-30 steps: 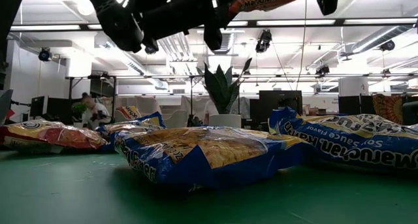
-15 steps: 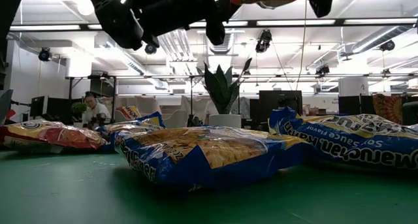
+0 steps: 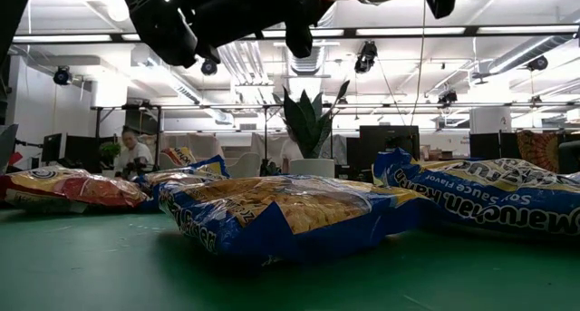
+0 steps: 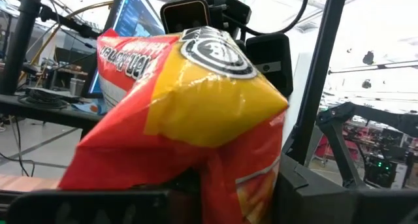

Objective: Sort Maruchan noodles
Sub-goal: Put the top center orange noodle pack into the yellow bin

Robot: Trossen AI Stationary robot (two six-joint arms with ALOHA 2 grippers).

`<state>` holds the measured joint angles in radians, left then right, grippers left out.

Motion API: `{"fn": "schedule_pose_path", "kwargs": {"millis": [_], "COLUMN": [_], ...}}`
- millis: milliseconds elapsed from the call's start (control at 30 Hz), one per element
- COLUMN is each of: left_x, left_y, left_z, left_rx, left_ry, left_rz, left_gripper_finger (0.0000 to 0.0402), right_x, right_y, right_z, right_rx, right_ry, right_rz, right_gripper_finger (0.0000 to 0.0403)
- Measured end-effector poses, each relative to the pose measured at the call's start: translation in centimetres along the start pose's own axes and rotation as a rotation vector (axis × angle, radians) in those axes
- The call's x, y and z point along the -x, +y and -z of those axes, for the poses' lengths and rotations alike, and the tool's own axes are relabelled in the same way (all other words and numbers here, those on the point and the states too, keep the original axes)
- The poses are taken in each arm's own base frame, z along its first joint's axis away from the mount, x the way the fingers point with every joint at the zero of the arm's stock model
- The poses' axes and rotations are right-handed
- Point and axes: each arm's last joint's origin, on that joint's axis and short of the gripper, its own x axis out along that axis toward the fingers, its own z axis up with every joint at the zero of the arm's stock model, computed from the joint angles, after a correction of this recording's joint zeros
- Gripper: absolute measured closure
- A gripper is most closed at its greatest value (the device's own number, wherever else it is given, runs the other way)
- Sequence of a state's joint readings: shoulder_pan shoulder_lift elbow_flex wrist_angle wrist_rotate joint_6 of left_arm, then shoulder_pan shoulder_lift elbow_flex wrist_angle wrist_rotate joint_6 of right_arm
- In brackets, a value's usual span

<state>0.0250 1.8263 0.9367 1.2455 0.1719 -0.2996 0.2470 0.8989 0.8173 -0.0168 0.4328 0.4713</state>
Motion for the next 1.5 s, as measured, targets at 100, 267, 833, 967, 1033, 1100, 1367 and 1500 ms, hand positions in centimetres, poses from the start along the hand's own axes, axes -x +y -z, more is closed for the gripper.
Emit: {"fn": "schedule_pose_path", "kwargs": {"millis": [100,267,833,967,1033,1100,1367,1500], "left_x": [0.0,0.0,0.3,0.3,0.3,0.3,0.3,0.3], "left_y": [0.0,0.0,-1.0,-0.8,-0.7,-0.7,-0.8,-0.8], "left_z": [0.0,0.1,0.6,0.6,0.6,0.6,0.7,0.6], "left_rx": [0.0,-0.002,-0.102,-0.084,-0.068,-0.064,-0.064,-0.064], "left_ry": [0.001,0.007,0.049,0.038,0.032,0.028,0.028,0.026], "left_rz": [0.0,0.0,0.172,0.123,0.09,0.069,0.075,0.081], "left_gripper_finger": [0.0325,0.0325,0.0325,0.0325,0.0325,0.0325,0.0325,0.0325], "right_x": [0.0,0.4,4.7,4.1,3.4,2.8,0.6,0.3], "right_y": [0.0,-0.1,-0.7,-0.5,-0.3,-0.2,0.9,1.1], "right_z": [0.0,-0.2,-2.0,-1.6,-1.2,-0.7,-0.6,-0.8], "right_rx": [0.014,0.019,-0.187,-0.194,-0.177,-0.152,-0.073,-0.059], "right_ry": [0.001,0.002,0.186,0.222,0.25,0.268,0.209,0.174], "right_rz": [-0.003,-0.017,-0.115,-0.115,-0.114,-0.11,-0.17,-0.192], "right_gripper_finger": [0.0268,0.0315,0.017,0.0109,0.0083,0.0063,0.0046,0.0059]}}
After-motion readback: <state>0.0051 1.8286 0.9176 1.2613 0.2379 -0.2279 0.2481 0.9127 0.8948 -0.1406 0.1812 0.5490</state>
